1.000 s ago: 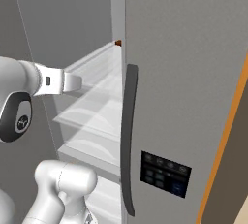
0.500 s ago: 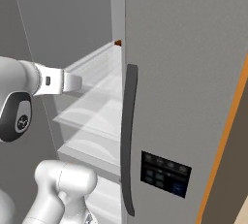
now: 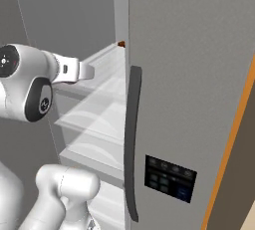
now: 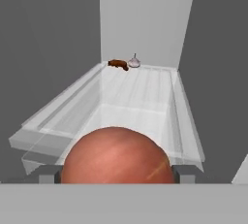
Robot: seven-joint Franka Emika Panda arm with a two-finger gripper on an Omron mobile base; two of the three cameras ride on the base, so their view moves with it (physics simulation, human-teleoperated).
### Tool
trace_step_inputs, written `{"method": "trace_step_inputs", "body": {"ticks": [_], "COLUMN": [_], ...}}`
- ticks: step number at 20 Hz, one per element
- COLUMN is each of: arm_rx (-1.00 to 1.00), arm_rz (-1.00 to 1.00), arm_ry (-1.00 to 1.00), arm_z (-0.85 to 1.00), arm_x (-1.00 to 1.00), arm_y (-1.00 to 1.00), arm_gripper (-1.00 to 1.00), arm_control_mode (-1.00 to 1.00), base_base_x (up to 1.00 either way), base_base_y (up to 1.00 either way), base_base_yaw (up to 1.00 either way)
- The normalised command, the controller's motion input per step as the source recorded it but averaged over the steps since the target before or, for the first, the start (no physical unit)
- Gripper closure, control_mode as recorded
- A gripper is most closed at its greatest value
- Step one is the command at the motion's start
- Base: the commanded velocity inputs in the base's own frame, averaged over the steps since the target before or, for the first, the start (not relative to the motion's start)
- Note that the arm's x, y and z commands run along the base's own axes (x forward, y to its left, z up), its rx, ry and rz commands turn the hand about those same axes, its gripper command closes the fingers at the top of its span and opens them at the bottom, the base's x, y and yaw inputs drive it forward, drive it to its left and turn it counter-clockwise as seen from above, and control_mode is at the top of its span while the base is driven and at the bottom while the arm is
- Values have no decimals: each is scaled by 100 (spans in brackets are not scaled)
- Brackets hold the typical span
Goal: Transport the steak and onion to the fridge. Place the steak on the rack containing meat and place the onion on the rack containing the vegetable, ensuring meats and vegetables are on different racks.
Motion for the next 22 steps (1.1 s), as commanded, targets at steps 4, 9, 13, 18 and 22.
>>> {"method": "trace_step_inputs", "body": {"ticks": [4, 9, 13, 18, 22], "arm_rx": [0, 0, -1, 0, 0], "arm_rz": [0, 0, 0, 0, 1], "arm_ry": [5, 6, 8, 1, 0], "arm_z": [-1, -16, -23, -39, -43], "arm_x": [71, 61, 62, 41, 43], "arm_y": [0, 2, 7, 0, 0], "arm_gripper": [100, 100, 100, 100, 100], "arm_control_mode": [-100, -100, -100, -100, -100], "base_base_x": [0, 0, 0, 0, 0], "base_base_y": [0, 0, 0, 0, 0], "base_base_yaw": [0, 0, 0, 0, 0]}}
